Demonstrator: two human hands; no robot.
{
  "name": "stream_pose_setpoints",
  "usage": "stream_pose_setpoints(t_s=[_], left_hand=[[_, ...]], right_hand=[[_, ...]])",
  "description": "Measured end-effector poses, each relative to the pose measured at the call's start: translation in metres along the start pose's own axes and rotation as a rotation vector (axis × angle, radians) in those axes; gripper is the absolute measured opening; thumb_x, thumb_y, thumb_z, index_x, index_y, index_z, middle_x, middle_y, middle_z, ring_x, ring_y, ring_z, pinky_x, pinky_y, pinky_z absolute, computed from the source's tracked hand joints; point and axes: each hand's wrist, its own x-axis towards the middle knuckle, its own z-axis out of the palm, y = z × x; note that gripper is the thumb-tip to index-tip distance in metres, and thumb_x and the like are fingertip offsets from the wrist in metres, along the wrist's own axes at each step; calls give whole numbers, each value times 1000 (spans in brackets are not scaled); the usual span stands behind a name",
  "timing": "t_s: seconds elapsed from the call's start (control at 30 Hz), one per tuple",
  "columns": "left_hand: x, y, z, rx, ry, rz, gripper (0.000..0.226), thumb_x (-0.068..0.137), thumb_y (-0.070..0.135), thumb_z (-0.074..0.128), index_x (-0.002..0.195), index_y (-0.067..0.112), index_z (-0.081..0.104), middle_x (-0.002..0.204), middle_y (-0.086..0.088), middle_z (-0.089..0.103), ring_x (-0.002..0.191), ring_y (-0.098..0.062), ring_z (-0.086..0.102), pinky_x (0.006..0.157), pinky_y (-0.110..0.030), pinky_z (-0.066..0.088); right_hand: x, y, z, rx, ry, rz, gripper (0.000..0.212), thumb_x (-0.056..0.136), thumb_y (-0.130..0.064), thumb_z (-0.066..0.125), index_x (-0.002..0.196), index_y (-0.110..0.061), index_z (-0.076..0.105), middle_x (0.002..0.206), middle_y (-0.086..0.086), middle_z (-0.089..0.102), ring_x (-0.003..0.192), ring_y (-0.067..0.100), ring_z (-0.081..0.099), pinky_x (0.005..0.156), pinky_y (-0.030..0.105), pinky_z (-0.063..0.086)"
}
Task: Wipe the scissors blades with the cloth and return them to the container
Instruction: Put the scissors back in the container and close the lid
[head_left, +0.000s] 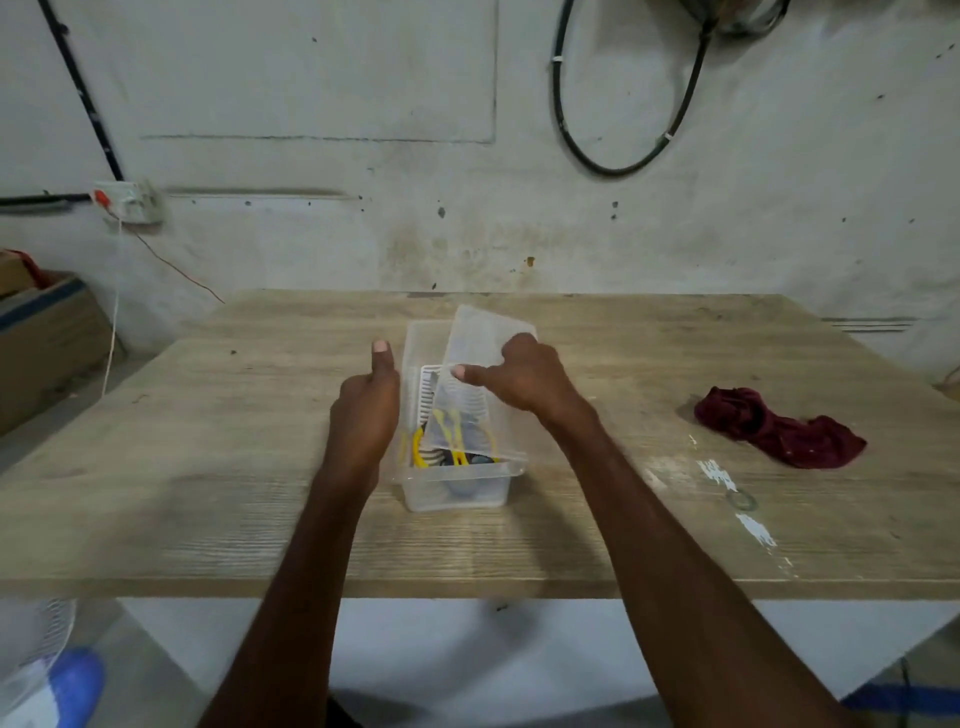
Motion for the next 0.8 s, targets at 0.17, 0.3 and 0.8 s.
stream_pose_setpoints(t_s=[0.17,0.3,0.8], left_hand=[[4,2,-4,-47,-83,-31,86,72,84,35,102,11,69,100,-13,71,91,-29,67,84,-41,53],[3,0,-11,51,-89,-22,40,89,49,55,95,13,71,101,-9,69,78,-20,61,62,-27,45],[-24,-14,14,747,249,269,33,98,26,34,99,9,63,102,-11,62,89,-27,60,68,-32,37]], right_hand=[[-10,-17,18,142,-50,-134,72,78,-56,68,123,-2,54,132,14,55,122,33,50,102,40,40],[-13,-21,33,-80,-62,-195,68,75,-68,59,107,-8,59,119,11,55,110,36,52,88,44,45],[64,-33,54,-416,-109,-368,83,88,-73,26,147,-15,27,159,10,15,144,39,12,112,62,12]])
